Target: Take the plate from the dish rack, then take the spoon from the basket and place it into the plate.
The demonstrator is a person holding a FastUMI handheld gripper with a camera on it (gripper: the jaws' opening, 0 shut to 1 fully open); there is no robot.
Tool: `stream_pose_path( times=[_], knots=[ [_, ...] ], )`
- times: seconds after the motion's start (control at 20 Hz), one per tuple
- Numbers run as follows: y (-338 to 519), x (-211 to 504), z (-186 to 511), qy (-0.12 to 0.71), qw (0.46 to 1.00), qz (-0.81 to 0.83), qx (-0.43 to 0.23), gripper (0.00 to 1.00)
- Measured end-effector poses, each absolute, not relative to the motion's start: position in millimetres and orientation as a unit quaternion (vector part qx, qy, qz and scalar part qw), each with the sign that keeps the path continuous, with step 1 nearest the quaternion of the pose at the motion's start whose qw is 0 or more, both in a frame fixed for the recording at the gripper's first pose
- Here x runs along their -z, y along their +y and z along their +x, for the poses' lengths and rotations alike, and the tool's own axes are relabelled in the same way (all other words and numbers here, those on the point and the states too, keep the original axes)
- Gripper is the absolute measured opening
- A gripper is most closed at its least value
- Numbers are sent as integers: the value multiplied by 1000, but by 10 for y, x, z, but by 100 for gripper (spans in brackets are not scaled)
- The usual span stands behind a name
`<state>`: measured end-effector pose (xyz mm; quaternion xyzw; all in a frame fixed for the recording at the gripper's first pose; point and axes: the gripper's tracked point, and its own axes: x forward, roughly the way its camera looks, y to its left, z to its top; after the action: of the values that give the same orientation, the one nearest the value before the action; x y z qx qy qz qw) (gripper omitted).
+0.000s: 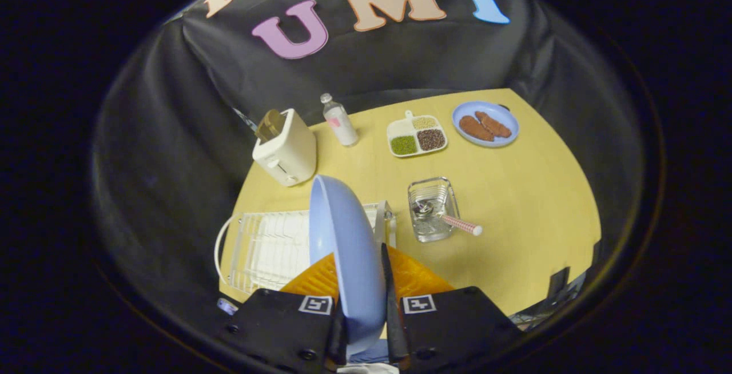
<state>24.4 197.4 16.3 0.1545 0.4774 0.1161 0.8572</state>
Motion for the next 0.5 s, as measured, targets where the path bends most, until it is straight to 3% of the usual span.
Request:
stream_pose_path(
  times=[0.25, 0.5],
  knots=[
    [1404, -290, 16, 426, 838, 301, -159, 28],
    [477, 75, -265, 383, 842, 359, -123, 28]
  ],
)
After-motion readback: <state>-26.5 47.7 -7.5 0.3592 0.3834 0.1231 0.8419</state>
